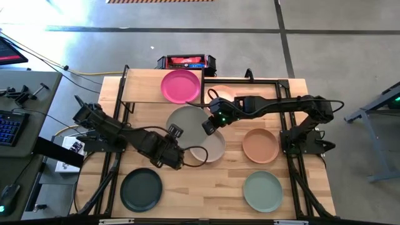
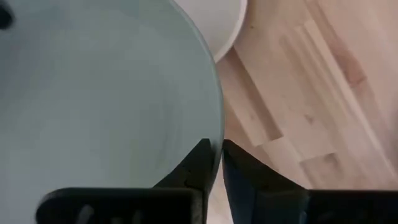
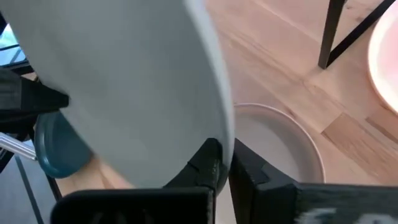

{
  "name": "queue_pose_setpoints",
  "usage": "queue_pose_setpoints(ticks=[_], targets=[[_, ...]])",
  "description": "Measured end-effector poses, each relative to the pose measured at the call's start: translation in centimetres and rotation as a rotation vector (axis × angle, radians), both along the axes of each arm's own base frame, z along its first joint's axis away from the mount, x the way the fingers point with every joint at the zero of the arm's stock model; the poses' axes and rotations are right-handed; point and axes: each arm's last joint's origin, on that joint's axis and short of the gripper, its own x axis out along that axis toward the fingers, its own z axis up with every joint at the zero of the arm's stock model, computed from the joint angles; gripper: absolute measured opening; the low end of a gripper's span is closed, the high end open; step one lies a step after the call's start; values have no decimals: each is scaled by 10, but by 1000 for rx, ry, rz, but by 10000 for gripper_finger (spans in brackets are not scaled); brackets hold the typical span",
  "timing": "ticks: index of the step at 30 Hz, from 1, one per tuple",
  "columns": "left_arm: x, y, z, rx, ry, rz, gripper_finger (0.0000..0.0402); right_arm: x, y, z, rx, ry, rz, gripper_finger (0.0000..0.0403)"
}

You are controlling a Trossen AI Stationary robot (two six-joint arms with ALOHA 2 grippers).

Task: Place and stack plates onto a shelf
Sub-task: Stack the left white plate on top of the pink plate on the shelf

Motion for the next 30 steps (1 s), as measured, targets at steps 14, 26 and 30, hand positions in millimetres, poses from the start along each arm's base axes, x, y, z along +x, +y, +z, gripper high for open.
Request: queue_pose_setpoints(ticks=[14,26,30], targets=[[-1,-2,-1,-153,-33,204,109,0,-1,0,2,1,-48,0],[-7,2,-1,-106,-67,372,149,0,-9,0,13,-6,-87,0],[-13,6,-1,-19,-63,407,147,-4,-17,-2,-2,31,-131,0]])
